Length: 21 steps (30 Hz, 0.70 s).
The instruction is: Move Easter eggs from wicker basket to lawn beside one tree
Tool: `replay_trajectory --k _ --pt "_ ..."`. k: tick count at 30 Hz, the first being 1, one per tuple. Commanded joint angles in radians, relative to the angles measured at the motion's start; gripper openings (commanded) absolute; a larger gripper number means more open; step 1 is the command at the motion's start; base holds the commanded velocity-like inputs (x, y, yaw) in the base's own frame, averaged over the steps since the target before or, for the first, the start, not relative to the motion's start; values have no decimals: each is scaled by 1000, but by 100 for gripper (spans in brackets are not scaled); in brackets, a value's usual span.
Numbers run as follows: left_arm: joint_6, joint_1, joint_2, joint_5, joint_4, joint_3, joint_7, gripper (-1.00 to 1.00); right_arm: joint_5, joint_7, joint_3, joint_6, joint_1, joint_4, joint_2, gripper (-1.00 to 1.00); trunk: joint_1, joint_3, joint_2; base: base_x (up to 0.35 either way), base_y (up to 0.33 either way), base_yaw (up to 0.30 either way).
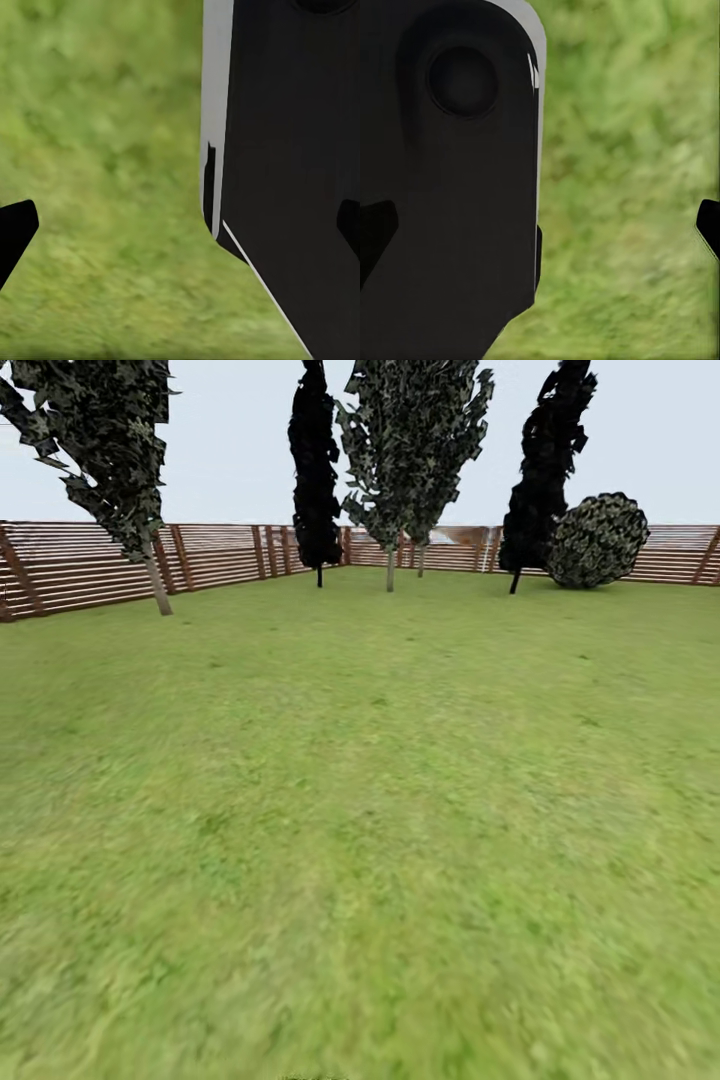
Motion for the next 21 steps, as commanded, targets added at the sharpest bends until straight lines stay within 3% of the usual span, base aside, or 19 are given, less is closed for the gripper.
replay_trajectory --k 1,21 --pt "0 0 0 0 -1 0 0 100 2 -3 1 -3 -1 1 0 100 0 -2 0 0 0 281" --pt "0 0 0 0 -1 0 0 100 1 -3 1 -3 0 1 -2 100 0 -17 0 0 0 281"
